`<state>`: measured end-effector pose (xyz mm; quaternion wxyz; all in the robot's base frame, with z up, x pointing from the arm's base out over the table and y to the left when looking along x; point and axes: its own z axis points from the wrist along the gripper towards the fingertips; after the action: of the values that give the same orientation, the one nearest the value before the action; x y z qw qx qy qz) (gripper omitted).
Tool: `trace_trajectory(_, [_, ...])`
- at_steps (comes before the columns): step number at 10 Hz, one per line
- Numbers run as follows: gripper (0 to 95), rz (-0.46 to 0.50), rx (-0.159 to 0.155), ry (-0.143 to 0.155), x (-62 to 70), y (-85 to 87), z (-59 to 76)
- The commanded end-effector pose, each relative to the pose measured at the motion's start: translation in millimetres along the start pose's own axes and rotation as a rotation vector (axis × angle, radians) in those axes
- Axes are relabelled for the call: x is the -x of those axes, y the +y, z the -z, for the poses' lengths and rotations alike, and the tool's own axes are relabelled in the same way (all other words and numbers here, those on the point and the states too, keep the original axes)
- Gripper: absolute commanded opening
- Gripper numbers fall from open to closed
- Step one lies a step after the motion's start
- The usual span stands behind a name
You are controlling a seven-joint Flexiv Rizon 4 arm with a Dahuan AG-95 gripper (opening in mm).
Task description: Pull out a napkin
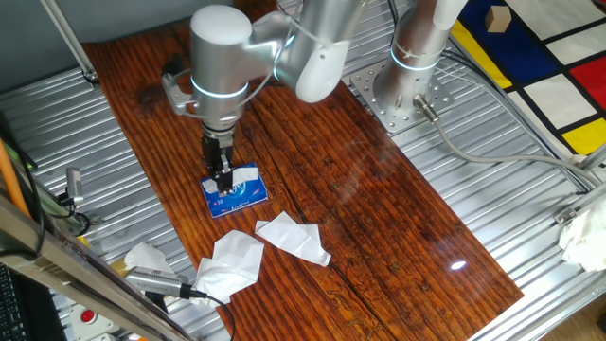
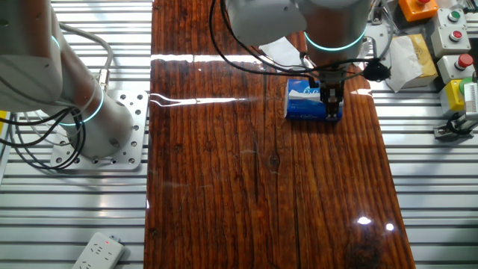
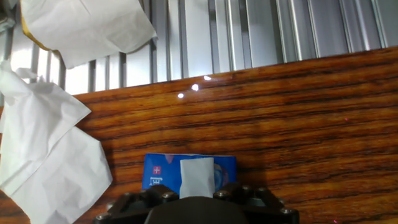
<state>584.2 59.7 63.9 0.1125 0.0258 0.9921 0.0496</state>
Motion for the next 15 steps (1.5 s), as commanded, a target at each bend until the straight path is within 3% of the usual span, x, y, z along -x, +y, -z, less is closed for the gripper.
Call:
trace_trajectory(1, [19.0, -0.001, 0.001, 0.011, 0.0, 0.6, -0.1])
trace_trajectory(2, [19.0, -0.001, -0.008, 0.016, 0.0, 0.6, -0.1])
trace_trajectory(3, [0.0, 0.0, -0.012, 0.02, 0.0, 0.6, -0.1])
trace_trajectory(5, [0.0, -0.002, -0.035, 0.023, 0.2, 0.7, 0.0])
trace_trajectory(11, [0.0, -0.008, -0.046, 0.042, 4.8, 1.0, 4.1])
trace_trajectory(15, [0.0, 0.017, -0.056, 0.072, 17.2, 8.1, 21.3])
